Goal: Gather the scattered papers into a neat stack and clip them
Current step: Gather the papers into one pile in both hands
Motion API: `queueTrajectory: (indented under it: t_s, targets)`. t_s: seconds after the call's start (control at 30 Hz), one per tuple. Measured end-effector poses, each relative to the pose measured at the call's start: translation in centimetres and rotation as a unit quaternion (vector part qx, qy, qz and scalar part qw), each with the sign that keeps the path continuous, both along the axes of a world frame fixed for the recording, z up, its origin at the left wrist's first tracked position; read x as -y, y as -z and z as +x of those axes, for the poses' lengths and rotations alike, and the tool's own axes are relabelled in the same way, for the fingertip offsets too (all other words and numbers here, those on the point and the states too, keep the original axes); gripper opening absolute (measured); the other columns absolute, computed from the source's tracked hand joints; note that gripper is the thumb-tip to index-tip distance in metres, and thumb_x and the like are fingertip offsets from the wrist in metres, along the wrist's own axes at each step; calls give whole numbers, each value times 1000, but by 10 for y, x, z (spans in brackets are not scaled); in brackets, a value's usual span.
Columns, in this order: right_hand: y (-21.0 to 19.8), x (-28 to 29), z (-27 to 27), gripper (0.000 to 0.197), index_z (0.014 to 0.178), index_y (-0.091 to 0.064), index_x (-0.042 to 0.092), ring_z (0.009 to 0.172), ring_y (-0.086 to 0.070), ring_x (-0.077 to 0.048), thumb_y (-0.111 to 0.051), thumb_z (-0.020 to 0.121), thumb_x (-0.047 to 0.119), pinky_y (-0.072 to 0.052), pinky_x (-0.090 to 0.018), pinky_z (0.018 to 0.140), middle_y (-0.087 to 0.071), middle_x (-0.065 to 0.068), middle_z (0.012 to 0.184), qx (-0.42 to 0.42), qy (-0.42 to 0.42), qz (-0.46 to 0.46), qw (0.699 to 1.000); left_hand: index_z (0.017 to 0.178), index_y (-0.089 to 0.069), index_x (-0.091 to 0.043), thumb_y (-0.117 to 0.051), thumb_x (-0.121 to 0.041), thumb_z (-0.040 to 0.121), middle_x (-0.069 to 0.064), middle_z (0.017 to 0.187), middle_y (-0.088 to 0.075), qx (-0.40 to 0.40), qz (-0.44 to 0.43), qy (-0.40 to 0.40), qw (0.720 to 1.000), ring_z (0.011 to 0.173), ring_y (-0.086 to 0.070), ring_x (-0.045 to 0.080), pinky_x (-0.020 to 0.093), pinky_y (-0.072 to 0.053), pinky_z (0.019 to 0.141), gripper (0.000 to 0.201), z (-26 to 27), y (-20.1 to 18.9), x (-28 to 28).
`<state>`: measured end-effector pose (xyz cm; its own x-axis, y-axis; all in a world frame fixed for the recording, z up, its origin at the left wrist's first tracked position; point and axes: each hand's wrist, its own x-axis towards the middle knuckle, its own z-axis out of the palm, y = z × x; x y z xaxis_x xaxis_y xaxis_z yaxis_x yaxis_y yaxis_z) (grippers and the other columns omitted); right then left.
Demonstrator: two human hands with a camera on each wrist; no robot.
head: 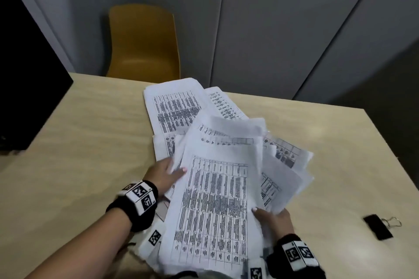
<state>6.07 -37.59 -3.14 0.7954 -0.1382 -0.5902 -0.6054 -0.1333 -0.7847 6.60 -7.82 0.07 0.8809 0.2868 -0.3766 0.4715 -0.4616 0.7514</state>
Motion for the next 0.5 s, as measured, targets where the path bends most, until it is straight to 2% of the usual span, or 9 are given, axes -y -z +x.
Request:
queueTrajectory:
  t_s: [0.07, 0.13, 0.17, 0.23, 0.3, 0.33, 0.37, 0.43, 0.5]
  targets:
    - [2, 4, -2, 31, 96, -58, -6, 65, -64, -25, -74, 72, 4, -49, -24, 49, -71, -12, 69, -10, 22, 24, 999, 112, -60, -19, -62, -37, 84, 7, 111, -66, 44, -19, -109, 993, 98, -62, 25, 29, -47, 84, 33, 11, 3, -15]
    - [12, 11, -4, 57, 94, -58, -4, 68, -62, -25, -84, 57, 32, -48, -26, 57, -68, -17, 80, -44, 16, 18, 999, 118, -55, -16, -64, -32, 84, 9, 113, -64, 58, -2, -186, 981, 101, -61, 27, 31, -46, 87, 39, 25, 4, -32]
    - [12, 13, -4, 57, 90, -59, -3, 69, -62, -26, -84, 56, 35, -49, -30, 62, -66, -20, 81, -62, 16, 25, 998, 123, -51, -12, -65, -29, 83, 13, 118, -62, 54, 17, -200, 978, 107, -59, 29, 32, -44, 91, 46, 35, 5, -40]
    - [9, 15, -3, 34, 86, -63, -7, 66, -66, -35, -78, 69, 18, -54, -39, 67, -68, -26, 76, -69, 6, 50, 996, 130, -44, -6, -65, -27, 83, 18, 129, -56, 31, 49, -199, 978, 116, -55, 32, 34, -40, 98, 55, 52, 8, -54]
    - [0, 16, -3, 26, 90, -67, -10, 68, -70, -38, -74, 72, 8, -55, -36, 64, -72, -24, 79, -71, -5, 86, 994, 134, -41, -7, -58, -31, 87, 18, 136, -50, 19, 40, -197, 979, 123, -50, 33, 35, -37, 103, 55, 69, 10, -63]
    - [-4, 16, -2, 31, 87, -69, -8, 68, -71, -36, -78, 65, 11, -55, -32, 59, -73, -21, 78, -52, -11, 109, 993, 135, -41, -10, -53, -34, 89, 16, 139, -49, 21, 31, -189, 981, 125, -48, 32, 35, -36, 105, 53, 78, 11, -68]
    - [-4, 16, -2, 41, 81, -72, -4, 68, -71, -35, -86, 51, 20, -55, -30, 55, -74, -19, 77, -44, -14, 124, 991, 136, -43, -16, -49, -39, 90, 15, 140, -48, 24, 33, -167, 985, 126, -47, 32, 36, -35, 108, 52, 84, 8, -69]
    - [0, 19, -1, 64, 72, -74, -2, 70, -70, -38, -93, 22, 34, -56, -35, 59, -73, -21, 78, -50, -16, 133, 990, 136, -44, -26, -39, -52, 88, 12, 145, -43, 20, 85, -97, 991, 131, -42, 33, 39, -30, 112, 54, 95, 11, -72]
    - [0, 18, -2, 74, 82, -73, -2, 75, -71, -39, -93, 21, 35, -55, -39, 70, -74, -21, 83, -40, -5, 145, 989, 142, -34, -31, -25, -52, 92, 11, 154, -26, -55, 197, 38, 978, 138, -28, 37, 45, -22, 115, 55, 98, 12, -68]
